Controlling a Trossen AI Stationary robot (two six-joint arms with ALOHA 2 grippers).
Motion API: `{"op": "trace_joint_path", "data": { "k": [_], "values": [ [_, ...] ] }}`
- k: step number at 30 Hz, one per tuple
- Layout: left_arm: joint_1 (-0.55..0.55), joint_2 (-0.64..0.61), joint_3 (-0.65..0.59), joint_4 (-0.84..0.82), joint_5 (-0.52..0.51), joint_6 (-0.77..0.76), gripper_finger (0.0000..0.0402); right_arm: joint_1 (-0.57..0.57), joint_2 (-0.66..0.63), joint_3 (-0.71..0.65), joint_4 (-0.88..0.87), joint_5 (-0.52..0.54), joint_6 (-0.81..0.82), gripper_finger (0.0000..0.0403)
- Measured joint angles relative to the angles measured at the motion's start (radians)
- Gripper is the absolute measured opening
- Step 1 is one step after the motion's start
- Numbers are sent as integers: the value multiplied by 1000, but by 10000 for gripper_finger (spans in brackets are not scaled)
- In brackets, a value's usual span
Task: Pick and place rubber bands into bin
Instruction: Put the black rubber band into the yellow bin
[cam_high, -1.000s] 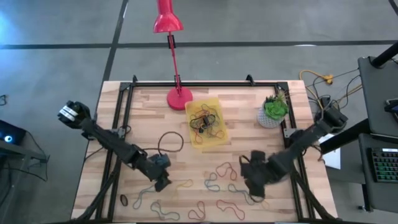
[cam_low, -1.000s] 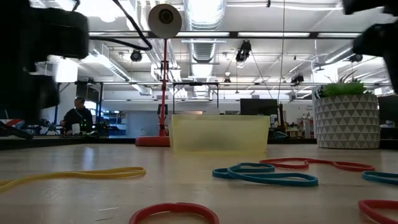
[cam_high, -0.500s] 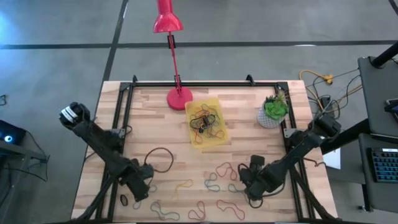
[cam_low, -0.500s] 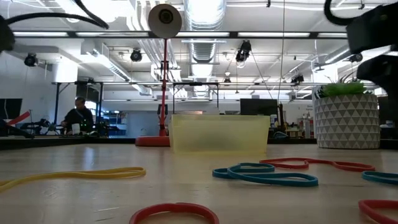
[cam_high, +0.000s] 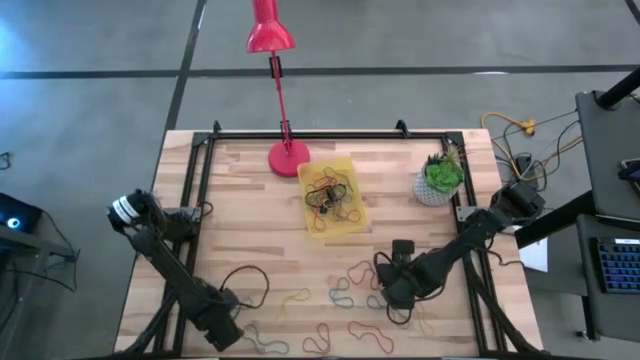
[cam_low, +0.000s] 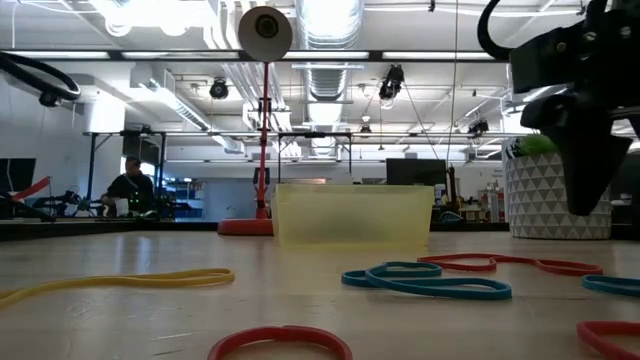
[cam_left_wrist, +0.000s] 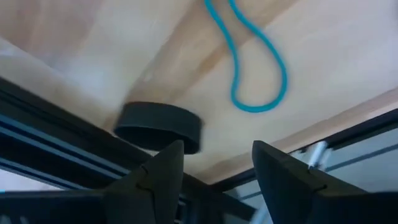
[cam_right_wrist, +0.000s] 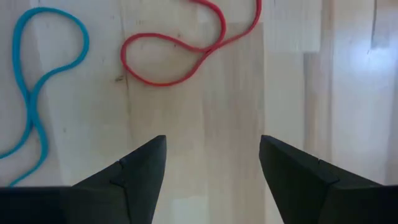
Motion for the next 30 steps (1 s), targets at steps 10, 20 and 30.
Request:
{"op": "trace_joint_path", "data": {
  "k": [10,20,30],
  "values": [
    [-44,12,3,-6,-58,-244,175,-58,0,0,3,-7,-52,237],
    [-67,34,-33,-4,-108,-356,175,-73,0,0,6,-8,-48,237],
    [-70,69,-68,44,-105,-329,148,-72,0,0,5,-20,-22,237]
  ]
}}
